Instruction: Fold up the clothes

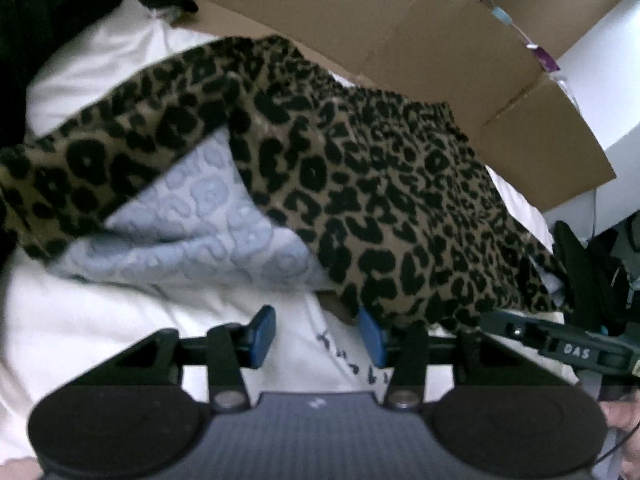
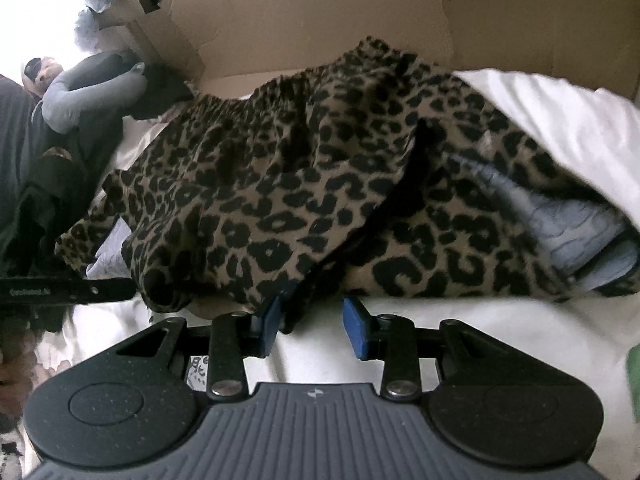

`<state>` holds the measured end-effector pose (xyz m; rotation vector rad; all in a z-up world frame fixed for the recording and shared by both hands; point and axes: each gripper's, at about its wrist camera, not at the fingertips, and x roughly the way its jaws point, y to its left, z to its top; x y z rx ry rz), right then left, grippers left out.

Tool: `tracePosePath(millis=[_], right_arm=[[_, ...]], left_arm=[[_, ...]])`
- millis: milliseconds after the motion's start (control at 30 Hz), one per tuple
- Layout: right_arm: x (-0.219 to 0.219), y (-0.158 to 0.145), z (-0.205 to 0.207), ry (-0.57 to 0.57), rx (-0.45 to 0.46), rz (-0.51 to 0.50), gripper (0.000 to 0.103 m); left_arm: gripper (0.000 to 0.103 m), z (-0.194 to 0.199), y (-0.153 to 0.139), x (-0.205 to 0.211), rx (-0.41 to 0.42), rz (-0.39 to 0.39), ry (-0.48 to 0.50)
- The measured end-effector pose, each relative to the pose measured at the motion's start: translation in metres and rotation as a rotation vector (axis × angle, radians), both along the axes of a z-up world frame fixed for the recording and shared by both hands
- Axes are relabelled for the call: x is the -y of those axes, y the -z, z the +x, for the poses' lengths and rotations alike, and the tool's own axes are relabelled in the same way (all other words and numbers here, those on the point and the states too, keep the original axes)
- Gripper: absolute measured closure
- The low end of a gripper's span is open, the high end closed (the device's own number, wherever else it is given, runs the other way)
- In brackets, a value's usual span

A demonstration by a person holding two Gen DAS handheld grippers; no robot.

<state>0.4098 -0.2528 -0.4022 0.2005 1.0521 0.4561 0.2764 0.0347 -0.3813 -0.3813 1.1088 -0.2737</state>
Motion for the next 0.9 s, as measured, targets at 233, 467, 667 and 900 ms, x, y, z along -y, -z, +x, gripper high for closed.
tracePosePath(millis=[233,467,667,900], right_arm=[[-0.014,0.015,0.007,-0.027,-0.037,0.040,0.061],[-0.019,0.021,0.016,-0.035,-0.029,0.079,0.061],[-0.015,0.024,0.017,-0.013,-0.052,0.127,0.090],[-0.013,0.003,0.004,-0.018,-0.022,0.147,0.099]], left_arm=[[0.055,0.002,0.008,0.008,-0.020,-0.110,-0.002],[0.055,-0.003,0.007,0.022,0.009,-0.184,0.077],[0.080,-0.002,0.014,0.021,0.011,-0.186,0.058],[0.094,-0.012,-0.017,0.016,0.107,-0.161,0.089]])
